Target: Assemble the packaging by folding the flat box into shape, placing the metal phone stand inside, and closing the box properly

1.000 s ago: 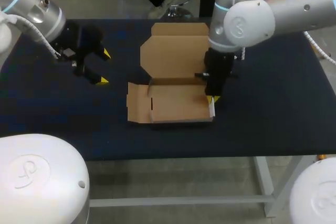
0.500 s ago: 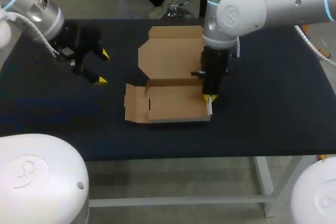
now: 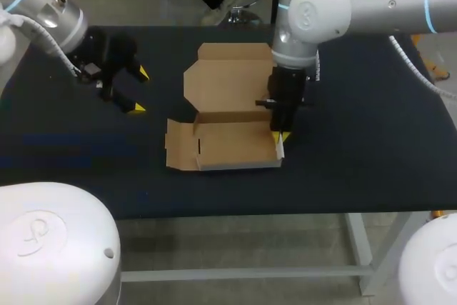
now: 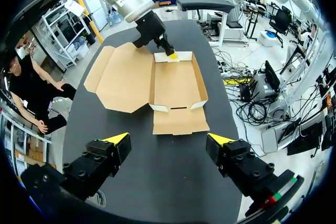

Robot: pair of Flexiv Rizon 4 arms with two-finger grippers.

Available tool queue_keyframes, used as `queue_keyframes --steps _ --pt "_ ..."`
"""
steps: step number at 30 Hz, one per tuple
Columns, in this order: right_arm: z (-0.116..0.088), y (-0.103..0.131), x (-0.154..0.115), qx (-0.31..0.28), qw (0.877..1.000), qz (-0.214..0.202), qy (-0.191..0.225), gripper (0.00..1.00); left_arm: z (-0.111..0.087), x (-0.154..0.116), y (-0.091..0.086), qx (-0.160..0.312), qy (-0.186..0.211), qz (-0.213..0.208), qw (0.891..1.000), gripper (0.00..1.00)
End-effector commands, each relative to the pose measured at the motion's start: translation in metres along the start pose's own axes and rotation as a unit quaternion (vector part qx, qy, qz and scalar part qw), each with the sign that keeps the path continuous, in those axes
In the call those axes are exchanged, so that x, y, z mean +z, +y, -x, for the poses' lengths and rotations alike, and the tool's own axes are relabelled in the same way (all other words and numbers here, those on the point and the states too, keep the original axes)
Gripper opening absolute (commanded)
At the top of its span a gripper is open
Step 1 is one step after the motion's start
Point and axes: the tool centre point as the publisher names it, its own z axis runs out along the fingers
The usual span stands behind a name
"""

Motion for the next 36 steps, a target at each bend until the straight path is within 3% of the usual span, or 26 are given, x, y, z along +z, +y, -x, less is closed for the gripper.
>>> queue_keyframes --steps 1,14,17,26,36 --pt "-0.003 0.007 0.0 -0.001 0.999 -0.041 -0.004 0.0 0.0 -0.001 0.0 0.0 0.001 0.002 1.0 1.0" --pt "-0.005 0.014 0.006 0.001 0.998 -0.063 -0.016 0.0 0.0 -0.001 0.0 0.0 0.001 0.002 1.0 1.0" --pt "-0.004 0.014 0.007 0.007 0.998 -0.063 -0.019 0.05 0.0 -0.001 0.0 0.0 0.001 0.002 1.0 1.0" --pt "-0.005 0.013 0.008 0.015 0.999 -0.026 -0.043 0.14 0.0 -0.001 0.0 0.0 0.001 0.002 1.0 1.0" --pt "-0.005 0.015 0.012 0.012 0.999 0.007 -0.04 0.13 0.0 -0.001 0.0 0.0 0.001 0.002 1.0 1.0"
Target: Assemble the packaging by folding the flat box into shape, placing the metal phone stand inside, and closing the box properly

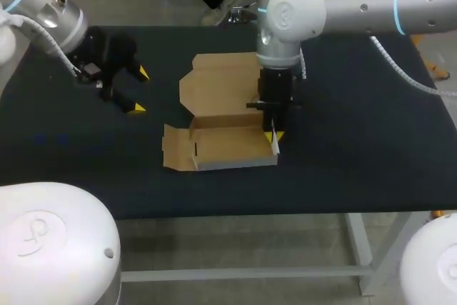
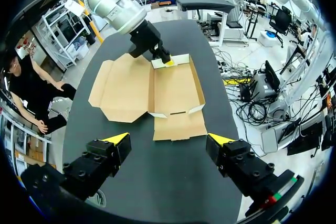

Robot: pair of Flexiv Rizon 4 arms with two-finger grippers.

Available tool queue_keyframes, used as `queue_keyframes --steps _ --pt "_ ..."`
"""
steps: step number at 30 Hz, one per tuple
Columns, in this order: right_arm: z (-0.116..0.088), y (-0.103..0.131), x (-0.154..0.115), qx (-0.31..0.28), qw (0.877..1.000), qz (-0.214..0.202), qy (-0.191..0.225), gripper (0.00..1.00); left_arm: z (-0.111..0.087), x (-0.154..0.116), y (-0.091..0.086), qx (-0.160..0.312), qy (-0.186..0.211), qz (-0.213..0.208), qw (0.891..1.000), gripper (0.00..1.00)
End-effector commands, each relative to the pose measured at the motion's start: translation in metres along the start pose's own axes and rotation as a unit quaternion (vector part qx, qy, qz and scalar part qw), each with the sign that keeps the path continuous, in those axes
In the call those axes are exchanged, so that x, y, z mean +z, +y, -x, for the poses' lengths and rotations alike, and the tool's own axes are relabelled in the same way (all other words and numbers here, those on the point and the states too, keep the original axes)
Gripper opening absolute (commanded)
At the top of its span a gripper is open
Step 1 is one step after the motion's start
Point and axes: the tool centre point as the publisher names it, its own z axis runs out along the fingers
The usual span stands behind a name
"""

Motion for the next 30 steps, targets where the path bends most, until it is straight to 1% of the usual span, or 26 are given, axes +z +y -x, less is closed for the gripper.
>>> queue_keyframes --steps 1,5,12,17,23,30 --pt "0.0025 -0.0049 0.0034 0.004 1.0 0.026 0.003 0.13 0.0003 -0.0008 -0.0004 0.0 0.002 0.002 1.0 1.0" --pt "0.0035 -0.0058 0.0036 0.005 0.999 0.051 0.006 0.15 0.0003 -0.0008 -0.0004 0.0 0.002 0.002 1.0 1.0" --pt "0.0024 -0.0088 0.0022 0.016 0.995 0.102 -0.004 0.2 0.0003 -0.0008 -0.0004 0.0 0.002 0.002 1.0 1.0" --pt "0.0011 -0.0106 0.0013 0.019 0.991 0.136 -0.006 0.2 0.0003 -0.0008 -0.0004 0.0 0.002 0.002 1.0 1.0" --pt "-0.0008 -0.0109 0.0026 0.016 0.987 0.161 -0.012 0.21 0.0003 -0.0008 -0.0004 0.0 0.002 0.002 1.0 1.0" --pt "-0.0005 -0.0086 0.0055 0.014 0.983 0.18 -0.012 0.22 0.0003 -0.0008 -0.0004 0.0 0.002 0.002 1.0 1.0"
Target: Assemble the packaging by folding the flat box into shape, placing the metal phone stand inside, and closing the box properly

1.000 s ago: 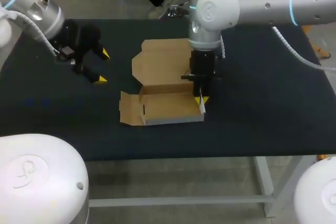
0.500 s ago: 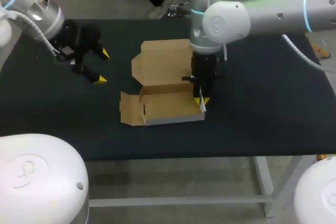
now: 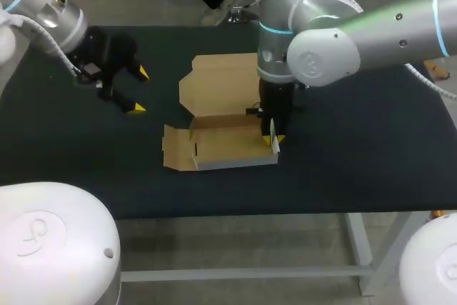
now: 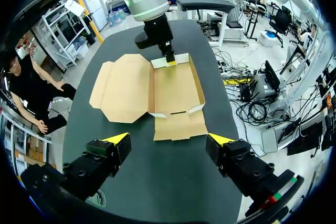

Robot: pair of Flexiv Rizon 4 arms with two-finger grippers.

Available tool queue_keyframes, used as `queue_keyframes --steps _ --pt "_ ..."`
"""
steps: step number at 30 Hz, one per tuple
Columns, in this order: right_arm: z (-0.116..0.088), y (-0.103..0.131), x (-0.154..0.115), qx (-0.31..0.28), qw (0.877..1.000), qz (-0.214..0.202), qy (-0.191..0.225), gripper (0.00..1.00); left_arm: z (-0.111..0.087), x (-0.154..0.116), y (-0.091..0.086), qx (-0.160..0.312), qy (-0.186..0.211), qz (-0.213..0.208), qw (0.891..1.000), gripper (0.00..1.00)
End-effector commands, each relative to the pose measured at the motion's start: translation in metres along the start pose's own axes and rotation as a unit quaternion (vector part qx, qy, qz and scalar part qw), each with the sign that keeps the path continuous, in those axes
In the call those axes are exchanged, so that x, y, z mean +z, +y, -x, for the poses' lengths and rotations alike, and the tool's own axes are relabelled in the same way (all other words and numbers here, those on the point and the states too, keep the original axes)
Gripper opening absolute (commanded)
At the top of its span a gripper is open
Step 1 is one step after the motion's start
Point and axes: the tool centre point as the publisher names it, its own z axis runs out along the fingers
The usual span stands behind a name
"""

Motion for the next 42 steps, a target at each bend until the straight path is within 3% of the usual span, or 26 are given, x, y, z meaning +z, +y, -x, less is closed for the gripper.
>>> queue_keyframes --steps 1,7,11,16,32,42 --pt "0.001 -0.004 0.002 0.0 0.999 0.043 0.001 0.22 0.0 -0.001 0.0 0.0 0.001 0.002 1.0 1.0" --pt "0.002 -0.003 0.005 0.0 0.999 0.045 0.002 0.18 0.0 -0.001 0.0 0.0 0.001 0.002 1.0 1.0" --pt "0.003 -0.001 0.007 0.001 0.999 0.042 0.001 0.06 0.0 -0.001 0.0 0.0 0.001 0.002 1.0 1.0" --pt "0.005 0.001 0.009 0.003 0.999 0.038 0.0 0.0 0.0 -0.001 0.0 0.0 0.001 0.002 1.0 1.0" --pt "0.009 0.005 0.013 0.002 1.0 0.031 -0.004 0.0 0.0 -0.001 0.0 0.0 0.001 0.002 1.0 1.0" --pt "0.009 0.003 0.012 0.007 0.996 0.015 -0.087 0.0 0.0 -0.001 0.0 0.0 0.001 0.002 1.0 1.0"
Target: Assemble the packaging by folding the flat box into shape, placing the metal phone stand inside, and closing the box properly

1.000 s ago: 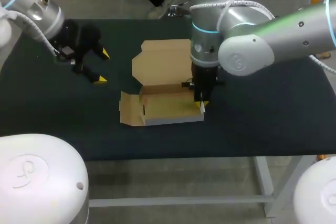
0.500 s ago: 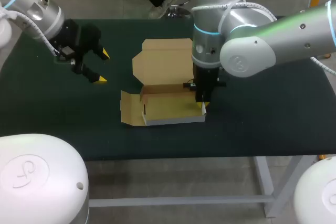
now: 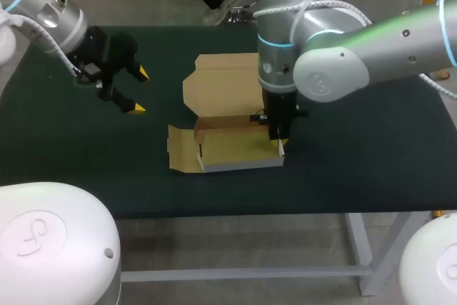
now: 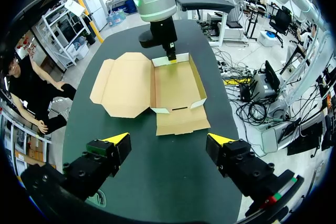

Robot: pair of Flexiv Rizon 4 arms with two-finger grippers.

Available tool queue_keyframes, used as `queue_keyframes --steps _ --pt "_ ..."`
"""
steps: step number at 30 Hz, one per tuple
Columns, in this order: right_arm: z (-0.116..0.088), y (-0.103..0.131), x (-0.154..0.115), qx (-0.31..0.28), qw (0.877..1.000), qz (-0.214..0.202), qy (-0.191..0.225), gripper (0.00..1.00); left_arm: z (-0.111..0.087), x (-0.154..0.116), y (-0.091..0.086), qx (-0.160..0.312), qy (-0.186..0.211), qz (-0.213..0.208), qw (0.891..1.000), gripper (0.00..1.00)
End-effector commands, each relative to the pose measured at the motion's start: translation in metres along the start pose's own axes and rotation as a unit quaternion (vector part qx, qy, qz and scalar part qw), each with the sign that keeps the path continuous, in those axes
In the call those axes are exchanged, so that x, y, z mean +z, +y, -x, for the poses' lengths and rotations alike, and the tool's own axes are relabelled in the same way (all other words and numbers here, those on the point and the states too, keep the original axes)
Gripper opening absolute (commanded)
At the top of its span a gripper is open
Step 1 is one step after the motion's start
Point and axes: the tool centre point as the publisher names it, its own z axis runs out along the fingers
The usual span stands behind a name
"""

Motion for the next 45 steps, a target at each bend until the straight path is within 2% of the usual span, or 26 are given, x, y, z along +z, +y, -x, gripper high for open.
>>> queue_keyframes --steps 1,8,16,20,22,25,32,38,45 --pt "-0.009 0.005 0.003 0.014 0.998 -0.019 -0.058 0.0 0.0 -0.001 0.0 0.0 0.001 0.002 1.0 1.0" --pt "-0.01 0.005 0.006 0.055 0.99 -0.027 -0.129 0.0 0.0 -0.001 0.0 0.0 0.001 0.002 1.0 1.0" --pt "-0.008 0.002 0.007 0.075 0.984 -0.025 -0.159 0.0 0.0 -0.001 0.0 0.0 0.001 0.002 1.0 1.0" --pt "-0.003 -0.001 0.005 0.067 0.99 -0.014 -0.126 0.0 0.0 -0.001 0.0 0.0 0.001 0.002 1.0 1.0" --pt "-0.001 -0.003 0.003 0.047 0.995 -0.007 -0.086 0.0 0.0 -0.001 0.0 0.0 0.001 0.002 1.0 1.0" --pt "0.001 -0.007 0.0 0.028 0.998 0.01 -0.048 0.0 0.0 -0.001 0.0 0.0 0.001 0.002 1.0 1.0" --pt "-0.001 -0.01 -0.003 0.002 0.999 0.031 0.019 0.0 0.0 -0.001 0.0 0.0 0.001 0.002 1.0 1.0" --pt "-0.004 -0.008 -0.002 -0.01 0.999 0.027 0.043 0.0 0.0 -0.001 0.0 0.0 0.001 0.002 1.0 1.0" --pt "-0.009 -0.007 -0.001 -0.011 0.999 0.018 0.045 0.0 0.0 -0.001 0.0 0.0 0.001 0.002 1.0 1.0"
